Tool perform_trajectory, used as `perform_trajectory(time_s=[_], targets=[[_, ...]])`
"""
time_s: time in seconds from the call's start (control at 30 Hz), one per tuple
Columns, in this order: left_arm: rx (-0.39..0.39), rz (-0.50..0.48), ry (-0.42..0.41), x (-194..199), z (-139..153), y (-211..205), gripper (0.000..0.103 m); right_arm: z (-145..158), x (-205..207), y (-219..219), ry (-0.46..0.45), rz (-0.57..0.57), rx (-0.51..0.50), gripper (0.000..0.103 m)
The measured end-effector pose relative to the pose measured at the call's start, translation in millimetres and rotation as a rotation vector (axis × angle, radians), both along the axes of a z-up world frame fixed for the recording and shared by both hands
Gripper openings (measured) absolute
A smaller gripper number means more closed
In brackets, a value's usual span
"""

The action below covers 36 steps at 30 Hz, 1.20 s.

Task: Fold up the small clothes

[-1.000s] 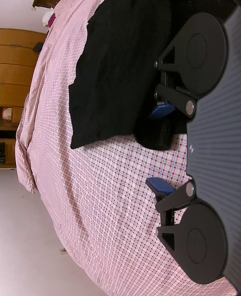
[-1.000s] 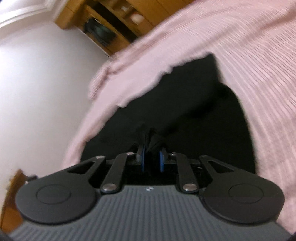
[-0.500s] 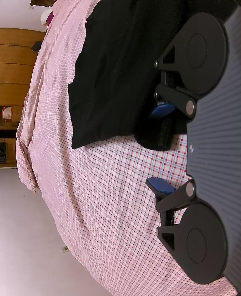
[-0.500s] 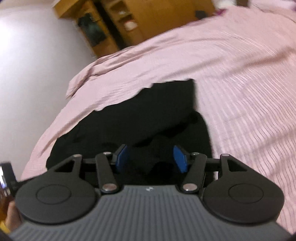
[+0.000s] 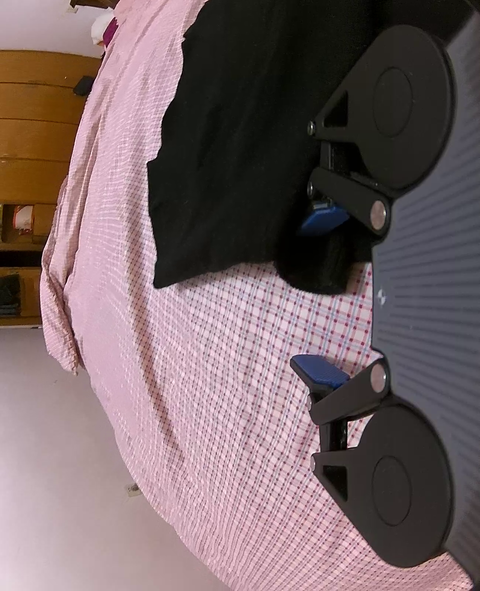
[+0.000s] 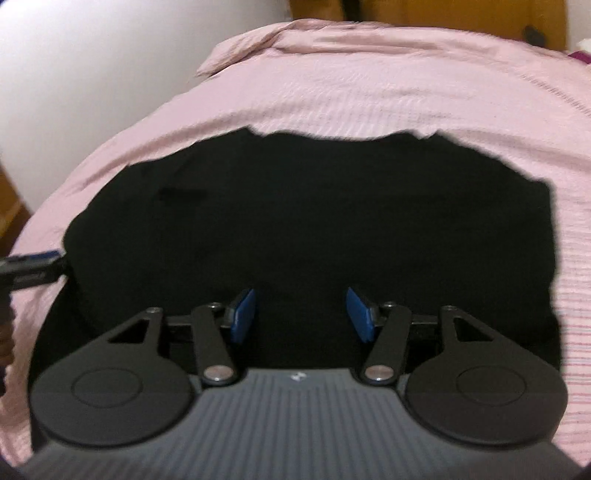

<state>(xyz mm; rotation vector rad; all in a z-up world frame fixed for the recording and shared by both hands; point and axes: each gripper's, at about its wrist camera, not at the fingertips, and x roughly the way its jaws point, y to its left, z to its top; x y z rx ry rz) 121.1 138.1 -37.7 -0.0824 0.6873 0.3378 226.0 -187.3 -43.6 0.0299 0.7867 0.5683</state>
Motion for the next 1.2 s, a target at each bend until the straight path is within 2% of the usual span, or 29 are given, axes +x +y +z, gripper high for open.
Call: perform_trajectory(time_s=[0.03,0.07,0.1,0.13,0.2,0.27,0.37,0.43,0.57,0.67,0.73,0.77,0.8,0.87,0.93,1.07,1.2], targets=[[0.000,0.002,-0.002,0,0,1,0.074,1,-4,2,-0.009,0.021,-0.002,0.045],[-0.003,0.002,-0.003,0,-1,2,0.074,2,-6,3,-0.011,0.053,0.001,0.014],[-0.005,0.005,-0.005,1,-2,3,0.074,4,-6,3,-0.004,0.071,0.012,0.007],[-0.005,0.010,-0.004,1,-3,3,0.074,8,-9,3,-0.014,0.069,0.020,0.007],[-0.001,0.016,-0.004,2,-4,2,0.074,20,-13,2,-0.099,0.065,0.012,0.006],[0.013,0.017,-0.002,3,-5,0,0.075,32,-11,-6,-0.154,0.013,0.047,0.006],[0.027,0.017,0.004,5,-7,-1,0.075,40,-1,-16,-0.204,-0.093,0.040,0.006],[0.031,0.017,0.007,6,-8,-2,0.075,35,13,-20,-0.198,-0.144,0.016,0.006],[0.034,0.016,0.012,7,-8,-2,0.075,6,40,-16,-0.062,-0.183,-0.044,0.010],[0.039,0.005,0.014,6,-3,-2,0.075,2,36,-19,-0.075,-0.209,-0.024,0.014],[0.041,-0.004,0.004,2,3,-3,0.075,9,26,-30,-0.083,-0.238,0.028,0.030],[0.041,-0.008,-0.005,0,8,-4,0.075,14,19,-37,-0.103,-0.250,0.054,0.045],[0.041,-0.014,-0.018,-3,12,-4,0.075,19,10,-43,-0.132,-0.264,0.076,0.056],[0.047,-0.030,-0.048,-7,23,-7,0.075,30,-2,-63,-0.177,-0.295,0.105,0.058],[0.054,-0.042,-0.082,-11,34,-11,0.075,35,-12,-85,-0.170,-0.327,0.136,0.058],[0.044,-0.061,-0.129,-6,50,-18,0.075,32,-25,-124,-0.083,-0.387,0.212,0.061],[0.062,-0.084,-0.137,13,52,-27,0.075,18,-30,-130,-0.011,-0.361,0.236,0.061]])
